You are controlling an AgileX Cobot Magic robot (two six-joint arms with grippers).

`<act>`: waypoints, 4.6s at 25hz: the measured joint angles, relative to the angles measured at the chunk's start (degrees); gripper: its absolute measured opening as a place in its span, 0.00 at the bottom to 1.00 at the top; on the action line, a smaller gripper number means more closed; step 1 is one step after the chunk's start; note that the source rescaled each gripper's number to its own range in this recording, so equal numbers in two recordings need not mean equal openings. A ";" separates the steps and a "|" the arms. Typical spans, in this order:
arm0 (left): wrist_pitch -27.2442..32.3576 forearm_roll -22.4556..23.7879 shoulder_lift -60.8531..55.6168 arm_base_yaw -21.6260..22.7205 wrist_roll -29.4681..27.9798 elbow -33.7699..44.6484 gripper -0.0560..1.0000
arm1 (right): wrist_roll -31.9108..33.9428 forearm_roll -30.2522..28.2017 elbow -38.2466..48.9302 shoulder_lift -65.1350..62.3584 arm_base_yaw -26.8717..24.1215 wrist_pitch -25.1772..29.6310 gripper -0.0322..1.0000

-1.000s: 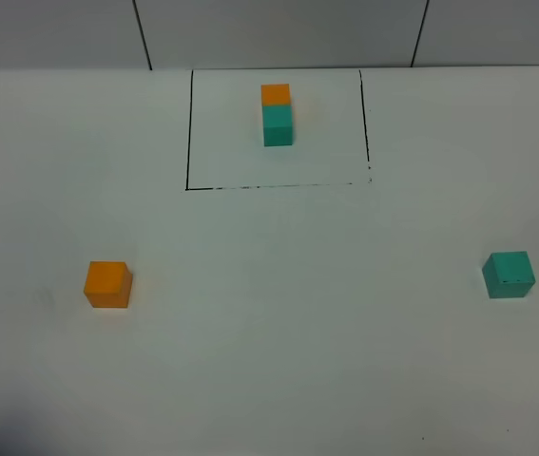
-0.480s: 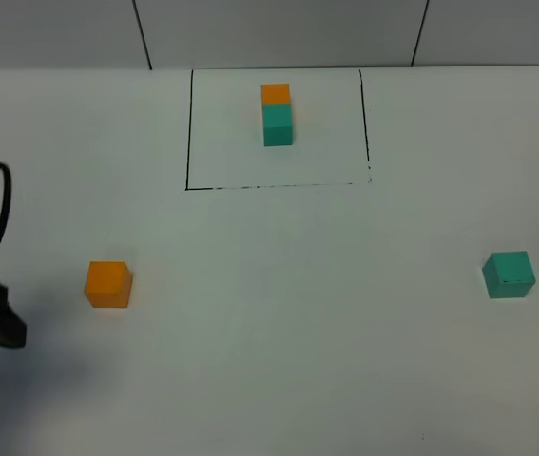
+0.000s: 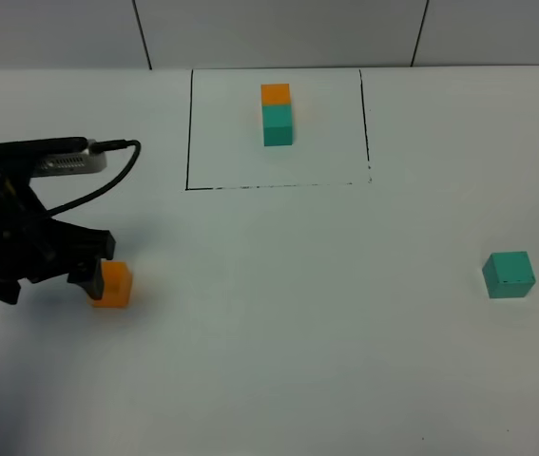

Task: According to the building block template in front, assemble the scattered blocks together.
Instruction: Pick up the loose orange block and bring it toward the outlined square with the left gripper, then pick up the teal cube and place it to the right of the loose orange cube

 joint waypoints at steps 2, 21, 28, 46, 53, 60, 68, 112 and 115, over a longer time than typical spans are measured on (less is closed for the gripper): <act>-2.10 0.14 2.76 -1.08 -0.58 -1.13 0.70 | 0.00 0.00 0.00 0.00 0.00 -0.05 0.71; -5.17 4.89 12.64 -4.33 -0.78 -7.40 0.70 | 0.00 0.00 0.00 0.00 0.00 -0.05 0.71; -12.20 5.38 13.43 -4.29 -0.78 -4.33 0.70 | 0.00 0.00 0.00 0.00 0.00 -0.10 0.71; -16.81 5.09 17.63 -4.22 -1.93 -1.06 0.35 | 0.00 0.00 0.00 0.00 0.00 -0.10 0.71; -14.06 5.19 17.68 -4.40 2.06 -3.43 0.05 | 0.00 0.00 0.00 0.00 0.00 -0.10 0.71; -7.49 5.26 18.28 -9.67 26.97 -15.75 0.05 | 0.00 0.00 0.00 0.00 0.00 -0.10 0.71; 9.92 5.22 31.68 -17.46 50.40 -41.74 0.05 | 0.00 0.00 0.00 0.00 0.00 -0.10 0.71; 16.71 3.70 45.65 -20.99 55.80 -66.90 1.00 | 0.00 0.00 0.00 0.00 0.00 -0.10 0.71; 16.76 2.26 41.48 -17.23 48.82 -66.98 1.00 | 0.00 0.00 0.00 0.00 0.00 -0.10 0.71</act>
